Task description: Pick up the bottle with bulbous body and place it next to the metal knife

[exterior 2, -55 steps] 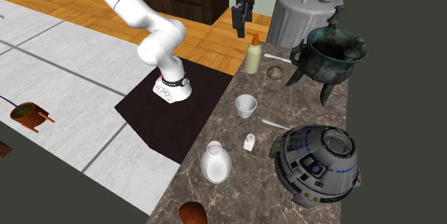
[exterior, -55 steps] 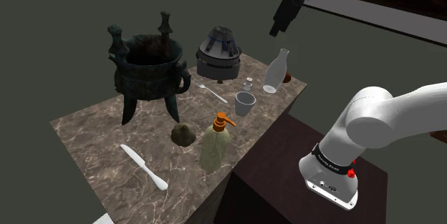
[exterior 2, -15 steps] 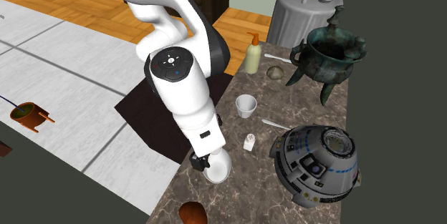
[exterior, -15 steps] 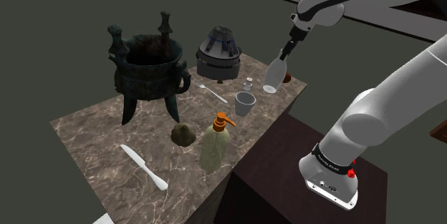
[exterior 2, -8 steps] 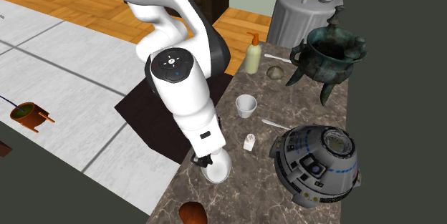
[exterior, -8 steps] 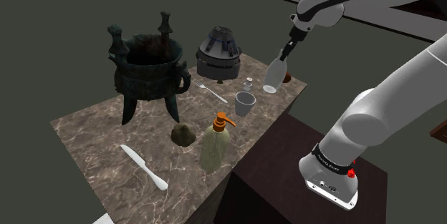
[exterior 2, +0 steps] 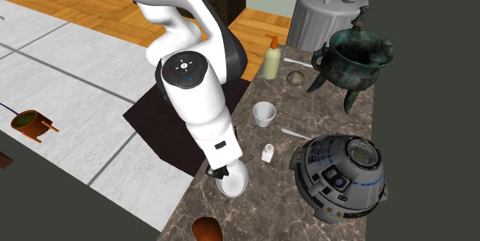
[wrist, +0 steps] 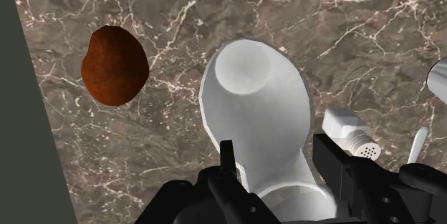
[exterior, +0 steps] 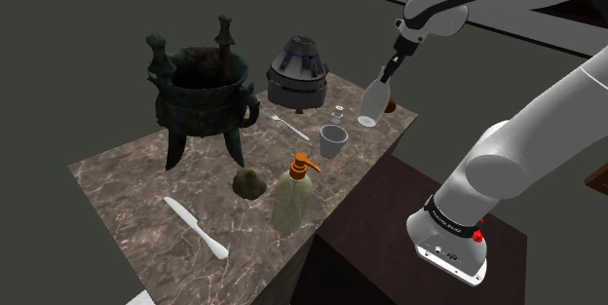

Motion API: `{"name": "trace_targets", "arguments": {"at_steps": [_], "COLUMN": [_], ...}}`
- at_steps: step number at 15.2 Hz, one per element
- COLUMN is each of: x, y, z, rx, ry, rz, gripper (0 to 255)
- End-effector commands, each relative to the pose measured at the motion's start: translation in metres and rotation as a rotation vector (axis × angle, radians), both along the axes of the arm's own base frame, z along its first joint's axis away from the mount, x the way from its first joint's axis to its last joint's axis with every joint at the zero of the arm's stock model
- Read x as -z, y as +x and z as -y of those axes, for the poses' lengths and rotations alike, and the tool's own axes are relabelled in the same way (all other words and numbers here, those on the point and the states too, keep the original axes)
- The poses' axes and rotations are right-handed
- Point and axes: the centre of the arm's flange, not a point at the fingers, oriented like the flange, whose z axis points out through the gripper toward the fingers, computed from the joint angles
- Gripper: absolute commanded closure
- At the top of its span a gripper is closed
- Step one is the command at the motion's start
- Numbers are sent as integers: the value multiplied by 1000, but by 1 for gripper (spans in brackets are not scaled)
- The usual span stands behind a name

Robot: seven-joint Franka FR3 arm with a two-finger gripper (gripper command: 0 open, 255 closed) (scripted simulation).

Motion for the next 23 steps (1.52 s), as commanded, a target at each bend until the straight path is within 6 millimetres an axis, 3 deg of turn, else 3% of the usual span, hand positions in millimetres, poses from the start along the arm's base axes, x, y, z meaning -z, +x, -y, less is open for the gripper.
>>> {"name": "trace_targets", "arguments": {"at_steps": [1, 23], "x": [1, -116], "y": [0, 0], "z": [0, 0], "rx": [0, 0], "ry": [0, 0], "rz": [-1, -1], "gripper": [255, 255]}}
